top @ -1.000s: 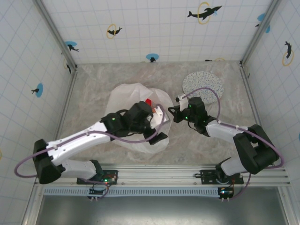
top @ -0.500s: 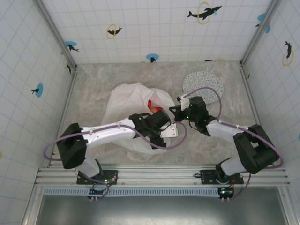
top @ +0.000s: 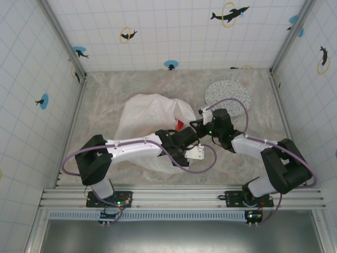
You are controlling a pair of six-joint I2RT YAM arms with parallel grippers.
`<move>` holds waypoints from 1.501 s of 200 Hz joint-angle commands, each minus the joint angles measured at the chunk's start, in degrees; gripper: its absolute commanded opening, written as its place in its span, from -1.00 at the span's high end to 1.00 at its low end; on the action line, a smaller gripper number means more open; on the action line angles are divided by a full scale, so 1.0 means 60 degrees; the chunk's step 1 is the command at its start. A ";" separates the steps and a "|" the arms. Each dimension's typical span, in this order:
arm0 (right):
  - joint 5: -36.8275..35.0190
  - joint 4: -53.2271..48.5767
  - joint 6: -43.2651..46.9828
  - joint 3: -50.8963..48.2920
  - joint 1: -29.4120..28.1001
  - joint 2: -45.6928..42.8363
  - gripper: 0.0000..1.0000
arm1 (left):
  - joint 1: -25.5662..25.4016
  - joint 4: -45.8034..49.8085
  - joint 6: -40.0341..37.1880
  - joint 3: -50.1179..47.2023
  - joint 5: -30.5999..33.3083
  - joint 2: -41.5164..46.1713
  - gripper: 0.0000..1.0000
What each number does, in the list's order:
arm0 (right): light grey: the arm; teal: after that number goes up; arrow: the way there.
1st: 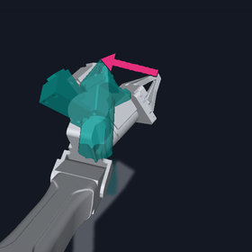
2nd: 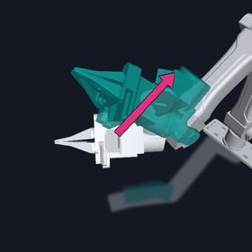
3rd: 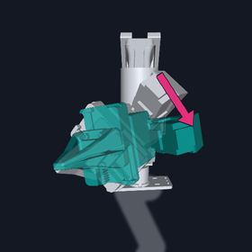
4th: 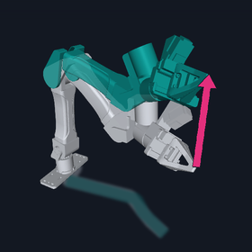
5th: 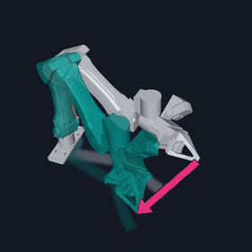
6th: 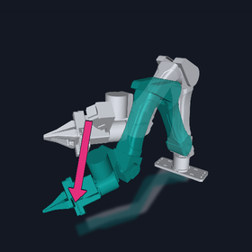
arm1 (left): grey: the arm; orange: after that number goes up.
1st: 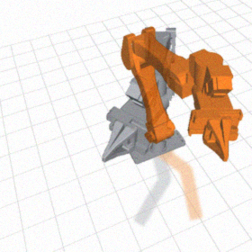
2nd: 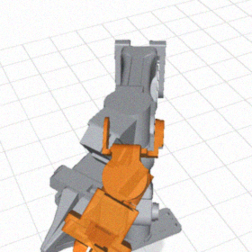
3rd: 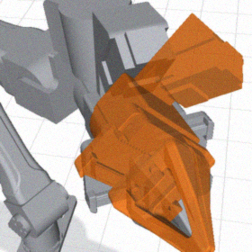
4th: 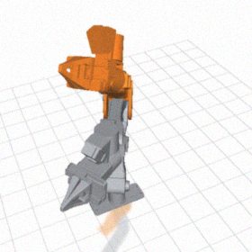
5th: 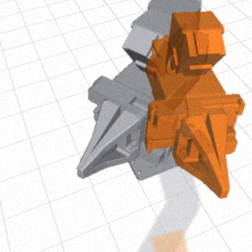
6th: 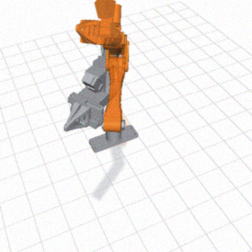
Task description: Place the fruits into the plastic bag
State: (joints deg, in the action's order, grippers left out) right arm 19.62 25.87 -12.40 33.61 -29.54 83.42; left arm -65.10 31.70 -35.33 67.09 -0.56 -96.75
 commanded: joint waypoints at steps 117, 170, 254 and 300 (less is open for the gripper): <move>0.0270 0.0023 -0.0335 0.0422 0.0075 0.0208 1.00 | 0.0291 0.0905 -0.1549 0.1139 -0.0258 -0.1144 -0.21; 0.0100 -0.0182 -0.0306 0.0347 0.0089 -0.0115 1.00 | 0.0386 0.0933 -0.0849 0.1102 -0.0185 -0.1117 0.93; -0.0314 -0.1507 -0.0825 0.1114 0.0047 -0.1113 1.00 | 0.0796 -0.1855 0.2453 -0.0673 -0.1543 0.2674 1.00; -0.1005 -0.3679 -0.0547 0.3184 -0.0080 -0.1895 1.00 | 0.1137 -0.4193 0.4038 -0.2216 -0.0966 0.5719 1.00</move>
State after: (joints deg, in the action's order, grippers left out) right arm 16.49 11.22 -16.47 44.80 -29.65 75.26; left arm -59.37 15.62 -18.59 56.82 -7.66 -67.75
